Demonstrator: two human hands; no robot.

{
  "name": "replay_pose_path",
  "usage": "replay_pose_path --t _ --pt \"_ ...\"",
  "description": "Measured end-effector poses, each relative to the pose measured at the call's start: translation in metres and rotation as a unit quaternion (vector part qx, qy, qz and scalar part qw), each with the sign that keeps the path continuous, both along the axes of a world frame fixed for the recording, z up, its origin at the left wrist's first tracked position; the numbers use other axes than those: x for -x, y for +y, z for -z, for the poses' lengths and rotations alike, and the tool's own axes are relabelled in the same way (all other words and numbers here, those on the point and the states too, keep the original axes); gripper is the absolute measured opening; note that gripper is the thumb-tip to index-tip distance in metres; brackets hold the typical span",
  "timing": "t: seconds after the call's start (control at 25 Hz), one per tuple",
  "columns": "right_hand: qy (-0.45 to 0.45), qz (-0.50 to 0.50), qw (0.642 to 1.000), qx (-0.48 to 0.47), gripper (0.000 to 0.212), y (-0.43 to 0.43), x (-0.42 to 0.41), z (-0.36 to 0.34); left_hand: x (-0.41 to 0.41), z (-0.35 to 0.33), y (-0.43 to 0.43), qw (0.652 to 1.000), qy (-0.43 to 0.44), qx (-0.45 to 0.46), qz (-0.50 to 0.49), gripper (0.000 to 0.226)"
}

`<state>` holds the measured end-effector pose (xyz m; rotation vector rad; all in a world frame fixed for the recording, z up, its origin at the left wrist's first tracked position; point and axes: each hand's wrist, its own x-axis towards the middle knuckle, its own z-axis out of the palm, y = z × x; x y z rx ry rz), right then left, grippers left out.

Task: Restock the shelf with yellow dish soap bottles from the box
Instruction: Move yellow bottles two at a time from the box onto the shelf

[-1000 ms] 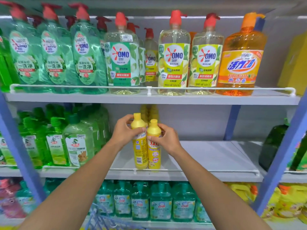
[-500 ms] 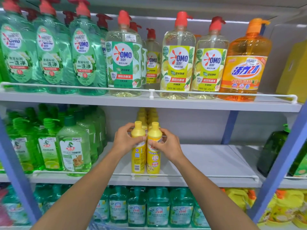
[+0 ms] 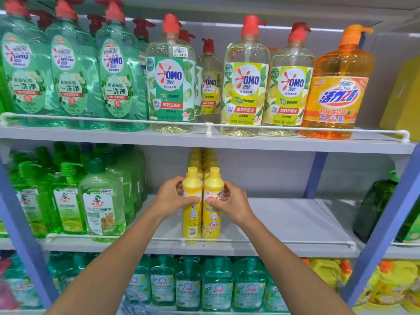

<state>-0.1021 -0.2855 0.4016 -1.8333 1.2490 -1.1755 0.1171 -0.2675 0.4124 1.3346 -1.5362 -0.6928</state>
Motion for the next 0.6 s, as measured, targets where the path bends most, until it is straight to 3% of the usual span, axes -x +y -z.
replay_pose_path --t 0.12,0.24,0.36,0.6 --pt "0.002 -0.012 1.000 -0.005 0.058 0.002 0.002 0.004 0.018 0.006 0.009 0.997 0.006 0.024 -0.070 0.058" --pt "-0.016 -0.017 0.999 -0.024 0.058 0.006 0.006 0.022 0.016 0.024 0.013 0.999 0.025 -0.034 -0.011 0.060" --pt "-0.026 -0.005 0.999 -0.041 0.056 0.011 0.004 0.042 0.002 0.040 0.013 0.997 -0.028 -0.070 0.034 0.063" --pt "-0.030 0.005 0.999 -0.031 0.058 0.011 -0.001 0.050 0.023 0.053 0.014 0.996 -0.029 -0.028 -0.076 0.060"
